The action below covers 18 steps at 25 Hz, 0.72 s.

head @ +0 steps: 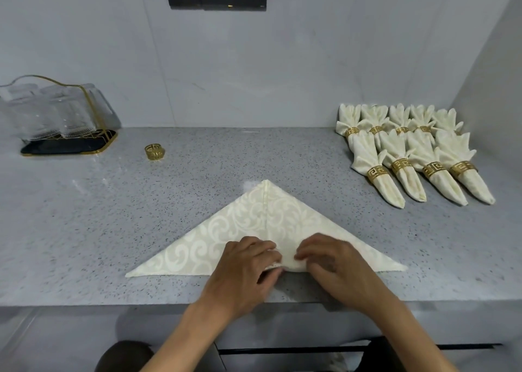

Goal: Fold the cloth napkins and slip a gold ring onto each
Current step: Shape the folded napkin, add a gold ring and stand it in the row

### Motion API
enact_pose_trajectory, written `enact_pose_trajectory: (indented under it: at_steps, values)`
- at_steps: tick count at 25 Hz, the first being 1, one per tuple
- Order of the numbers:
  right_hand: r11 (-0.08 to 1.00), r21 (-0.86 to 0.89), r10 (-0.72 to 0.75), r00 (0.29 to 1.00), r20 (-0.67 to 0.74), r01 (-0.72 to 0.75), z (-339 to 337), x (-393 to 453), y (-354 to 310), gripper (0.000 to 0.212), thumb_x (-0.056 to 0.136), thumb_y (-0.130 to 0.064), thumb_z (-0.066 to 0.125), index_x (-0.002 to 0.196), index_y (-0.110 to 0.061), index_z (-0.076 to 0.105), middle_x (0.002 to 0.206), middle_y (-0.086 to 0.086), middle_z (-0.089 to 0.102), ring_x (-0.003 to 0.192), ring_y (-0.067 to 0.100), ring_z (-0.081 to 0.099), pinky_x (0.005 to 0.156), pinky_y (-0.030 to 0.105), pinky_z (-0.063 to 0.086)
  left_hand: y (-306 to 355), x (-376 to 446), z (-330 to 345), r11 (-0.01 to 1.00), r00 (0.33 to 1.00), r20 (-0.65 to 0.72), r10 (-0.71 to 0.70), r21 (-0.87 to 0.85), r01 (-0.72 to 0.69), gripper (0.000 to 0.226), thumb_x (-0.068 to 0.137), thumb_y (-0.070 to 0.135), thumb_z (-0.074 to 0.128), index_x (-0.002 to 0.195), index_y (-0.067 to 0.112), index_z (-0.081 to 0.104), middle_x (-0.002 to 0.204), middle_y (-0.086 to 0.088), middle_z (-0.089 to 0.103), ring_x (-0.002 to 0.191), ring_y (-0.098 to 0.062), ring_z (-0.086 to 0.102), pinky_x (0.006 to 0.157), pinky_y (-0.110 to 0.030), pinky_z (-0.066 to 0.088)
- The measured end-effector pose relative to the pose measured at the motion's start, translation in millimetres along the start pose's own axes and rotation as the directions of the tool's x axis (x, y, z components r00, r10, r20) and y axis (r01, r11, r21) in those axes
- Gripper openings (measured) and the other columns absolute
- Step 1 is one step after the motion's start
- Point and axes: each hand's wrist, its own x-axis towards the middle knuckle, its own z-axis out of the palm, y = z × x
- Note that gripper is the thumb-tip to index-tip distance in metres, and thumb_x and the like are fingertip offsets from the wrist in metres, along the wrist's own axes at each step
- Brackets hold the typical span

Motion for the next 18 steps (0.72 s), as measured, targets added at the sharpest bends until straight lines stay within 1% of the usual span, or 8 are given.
enact_pose_trajectory:
  at_steps: [1,2,3,5,7,10,14,18]
  values:
    - [0.999,0.003,0.04,0.998,-0.054,-0.039,-1,12,-2,0.03,0.085,-0.024,0.051,0.104,-0.019,0.073,0.111,-0.012,0.068,0.102,0.004,0.061,0.091,0.024,0.047,0,0,0,1.0,1.0,-0.003,0.004,-0.007,-0.004,0.026,0.088,0.045,0.053,0.097,0.029,0.071,0.112,0.016,0.067,0.106,-0.007,0.054,0.081,-0.03,0.046]
    - [0.995,-0.062,0.076,0.992,-0.102,-0.082,1,28,-1,0.037,0.088,-0.029,0.047,0.115,-0.016,0.069,0.121,-0.004,0.066,0.111,0.01,0.06,0.098,0.026,0.045,0,1,1,1.0,1.0,-0.002,0.01,-0.016,-0.01,0.026,0.088,0.044,0.053,0.096,0.028,0.072,0.111,0.016,0.067,0.106,-0.006,0.054,0.081,-0.029,0.046]
    - [0.974,-0.186,0.107,0.988,-0.112,-0.126,5,47,1,0.048,0.091,-0.035,0.041,0.127,-0.012,0.062,0.133,0.003,0.06,0.122,0.018,0.055,0.104,0.03,0.04,-1,1,1,0.999,1.0,-0.002,0.017,-0.027,-0.017,0.025,0.089,0.043,0.053,0.096,0.028,0.072,0.11,0.015,0.067,0.107,-0.006,0.055,0.081,-0.028,0.045]
    - [0.894,-0.412,0.187,0.982,-0.008,-0.173,20,86,8,0.063,0.095,-0.044,0.024,0.144,-0.008,0.041,0.151,0.01,0.041,0.138,0.028,0.039,0.113,0.04,0.03,-1,0,2,0.999,1.0,0.0,0.032,-0.039,-0.032,0.026,0.089,0.042,0.053,0.096,0.027,0.073,0.109,0.014,0.068,0.108,-0.005,0.056,0.083,-0.024,0.044]
    - [0.843,-0.513,0.251,0.962,0.103,-0.165,36,109,21,0.061,0.102,-0.045,0.017,0.153,-0.012,0.024,0.161,0.008,0.021,0.148,0.029,0.021,0.119,0.042,0.019,0,-1,3,0.998,0.999,0.013,0.039,-0.049,-0.038,0.027,0.091,0.042,0.051,0.099,0.027,0.072,0.112,0.011,0.068,0.109,-0.004,0.056,0.086,-0.02,0.042]
    - [0.844,-0.528,0.233,0.952,0.199,-0.097,32,114,35,0.056,0.106,-0.043,0.021,0.157,-0.021,0.015,0.165,-0.001,0.008,0.151,0.019,0.008,0.12,0.036,0.007,9,3,6,0.997,0.999,0.028,0.025,-0.068,-0.023,0.031,0.095,0.042,0.047,0.104,0.027,0.072,0.115,0.008,0.068,0.11,-0.008,0.059,0.091,-0.022,0.042]
    - [0.862,-0.507,0.154,0.959,0.239,-0.012,19,116,47,0.053,0.107,-0.043,0.02,0.157,-0.025,0.018,0.165,-0.006,0.009,0.151,0.014,0.005,0.121,0.032,0.002,33,14,19,0.997,1.0,-0.001,-0.01,-0.078,0.01,0.029,0.093,0.037,0.045,0.1,0.027,0.072,0.112,0.008,0.067,0.106,-0.009,0.059,0.087,-0.022,0.046]
    - [0.912,-0.408,0.077,0.952,0.298,0.053,18,120,59,0.05,0.107,-0.041,0.024,0.155,-0.029,0.023,0.163,-0.01,0.014,0.151,0.009,0.005,0.122,0.029,0.001,49,23,25,0.998,0.999,-0.024,-0.035,-0.058,0.034,0.027,0.091,0.033,0.043,0.095,0.027,0.069,0.105,0.01,0.065,0.1,-0.009,0.059,0.081,-0.022,0.05]
